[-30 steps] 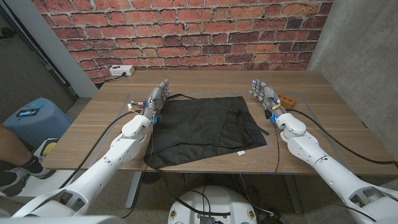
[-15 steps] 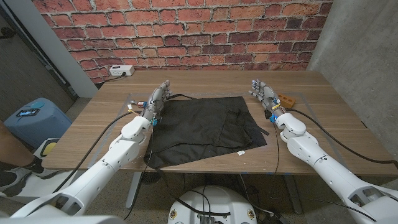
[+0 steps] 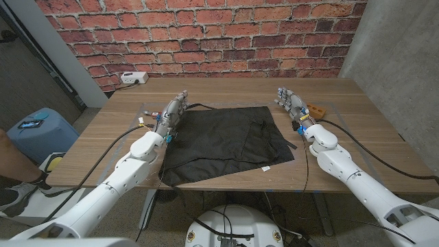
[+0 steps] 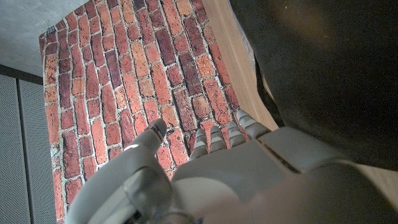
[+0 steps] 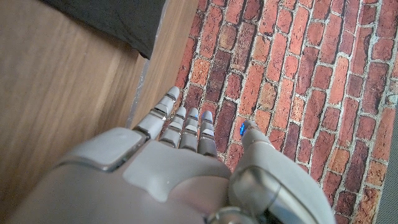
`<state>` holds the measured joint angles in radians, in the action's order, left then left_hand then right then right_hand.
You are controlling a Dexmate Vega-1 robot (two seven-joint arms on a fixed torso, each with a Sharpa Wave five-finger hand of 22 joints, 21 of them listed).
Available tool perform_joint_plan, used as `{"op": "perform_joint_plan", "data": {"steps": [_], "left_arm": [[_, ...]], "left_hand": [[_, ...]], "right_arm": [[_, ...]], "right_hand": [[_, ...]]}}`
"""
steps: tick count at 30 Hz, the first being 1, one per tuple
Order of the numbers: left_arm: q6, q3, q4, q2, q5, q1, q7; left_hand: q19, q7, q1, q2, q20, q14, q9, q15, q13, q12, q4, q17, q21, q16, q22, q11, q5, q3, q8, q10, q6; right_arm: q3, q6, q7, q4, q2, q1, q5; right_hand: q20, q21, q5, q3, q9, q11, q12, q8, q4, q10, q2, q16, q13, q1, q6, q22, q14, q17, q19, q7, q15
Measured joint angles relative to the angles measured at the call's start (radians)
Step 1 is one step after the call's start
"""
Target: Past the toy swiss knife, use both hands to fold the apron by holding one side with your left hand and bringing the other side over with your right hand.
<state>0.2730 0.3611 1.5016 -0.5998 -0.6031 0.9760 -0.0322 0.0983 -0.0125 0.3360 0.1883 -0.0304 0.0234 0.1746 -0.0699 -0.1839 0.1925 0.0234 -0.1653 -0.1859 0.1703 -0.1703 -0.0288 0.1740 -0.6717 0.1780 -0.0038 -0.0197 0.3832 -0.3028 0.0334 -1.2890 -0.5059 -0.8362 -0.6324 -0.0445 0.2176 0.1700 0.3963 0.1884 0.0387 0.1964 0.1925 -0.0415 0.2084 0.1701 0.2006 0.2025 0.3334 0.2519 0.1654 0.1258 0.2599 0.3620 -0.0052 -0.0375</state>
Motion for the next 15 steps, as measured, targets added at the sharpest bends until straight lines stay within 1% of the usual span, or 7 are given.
{"op": "perform_joint_plan", "data": {"steps": [2,3,5,8,9,11,15], "left_arm": [[-0.003,0.0,0.0,0.0,0.003,0.0,-0.006],[-0.004,-0.015,0.05,-0.031,0.005,0.036,-0.009],[-0.006,-0.018,0.06,-0.037,0.006,0.042,-0.012],[-0.011,-0.031,0.097,-0.062,0.007,0.07,-0.017],[-0.012,-0.031,0.097,-0.062,0.007,0.07,-0.018],[-0.015,-0.042,0.124,-0.082,0.007,0.092,-0.02],[-0.02,-0.055,0.157,-0.108,0.011,0.12,-0.024]], "left_hand": [[0.0,0.0,0.004,-0.004,0.0,0.0,0.0,0.0,0.0,0.0,0.0,0.0,0.0,0.0,0.0,0.0,0.0,0.0,0.0,0.0,0.0],[0.0,0.003,0.004,-0.004,0.0,0.0,0.0,0.0,0.0,0.0,-0.002,0.0,0.0,0.0,0.0,0.0,0.0,0.002,0.0,0.0,0.003],[-0.004,0.004,0.004,-0.004,-0.004,0.006,0.0,0.002,0.0,0.0,-0.004,0.0,0.0,0.0,0.0,0.0,0.0,0.004,0.0,0.0,0.004],[-0.009,0.004,0.004,-0.004,-0.009,0.011,0.0,-0.003,0.0,0.0,-0.004,0.0,0.0,0.0,0.0,0.0,0.0,0.004,0.0,0.0,0.004],[-0.009,0.004,0.004,-0.004,-0.009,0.011,0.0,-0.003,0.0,0.0,-0.004,0.0,0.0,0.0,0.0,0.003,0.0,0.004,0.0,-0.003,0.004],[-0.009,0.004,0.008,0.0,-0.009,0.011,0.0,-0.003,0.0,0.0,-0.004,0.0,0.0,0.0,0.0,0.006,0.0,0.004,0.0,-0.006,0.004],[-0.009,0.004,0.008,0.0,-0.009,0.011,0.0,-0.003,0.0,0.0,-0.004,0.0,0.0,0.0,0.0,0.006,0.0,0.004,0.0,-0.006,0.004]], "right_arm": [[0.001,0.0,0.0,0.004,0.0,0.004,0.0],[0.002,0.0,0.007,0.006,0.0,0.008,0.004],[0.004,0.0,0.008,0.009,0.0,0.011,0.006],[0.008,0.0,0.013,0.015,0.0,0.019,0.009],[0.009,0.0,0.013,0.017,0.001,0.021,0.009],[0.011,0.0,0.016,0.019,0.002,0.025,0.013],[0.014,0.0,0.017,0.023,0.003,0.03,0.016]], "right_hand": [[0.0,0.0,0.0,0.0,0.0,0.0,0.0,0.0,0.0,0.0,0.004,0.0,0.0,0.004,0.0,0.0,0.0,0.0,0.0,0.0,0.0],[0.0,0.0,0.0,0.002,0.0,0.0,0.0,0.0,-0.002,0.0,0.004,0.0,0.0,0.004,0.0,0.0,0.0,0.0,0.0,0.0,0.0],[0.0,0.0,0.0,0.003,0.0,0.0,0.0,0.0,-0.003,0.0,0.004,0.0,0.0,0.004,0.0,0.0,0.0,0.0,0.0,0.0,0.0],[0.0,0.0,0.0,0.003,0.0,0.0,0.0,0.0,-0.003,0.0,0.007,0.0,0.0,0.007,0.0,0.0,0.0,0.0,0.0,0.0,0.0],[0.0,0.0,0.0,0.003,0.0,0.0,0.0,0.0,-0.003,0.0,0.007,0.0,0.0,0.007,0.0,0.0,0.0,0.0,0.0,0.0,0.0],[0.0,-0.006,0.0,0.003,0.0,0.0,0.0,0.0,-0.003,0.0,0.007,0.0,0.0,0.007,0.0,0.0,0.0,0.0,0.0,0.0,0.0],[0.0,-0.009,0.0,0.003,0.0,0.0,0.0,0.0,-0.003,0.0,0.007,0.007,0.0,0.007,0.0,0.0,0.0,0.0,0.0,0.0,0.0]]}}
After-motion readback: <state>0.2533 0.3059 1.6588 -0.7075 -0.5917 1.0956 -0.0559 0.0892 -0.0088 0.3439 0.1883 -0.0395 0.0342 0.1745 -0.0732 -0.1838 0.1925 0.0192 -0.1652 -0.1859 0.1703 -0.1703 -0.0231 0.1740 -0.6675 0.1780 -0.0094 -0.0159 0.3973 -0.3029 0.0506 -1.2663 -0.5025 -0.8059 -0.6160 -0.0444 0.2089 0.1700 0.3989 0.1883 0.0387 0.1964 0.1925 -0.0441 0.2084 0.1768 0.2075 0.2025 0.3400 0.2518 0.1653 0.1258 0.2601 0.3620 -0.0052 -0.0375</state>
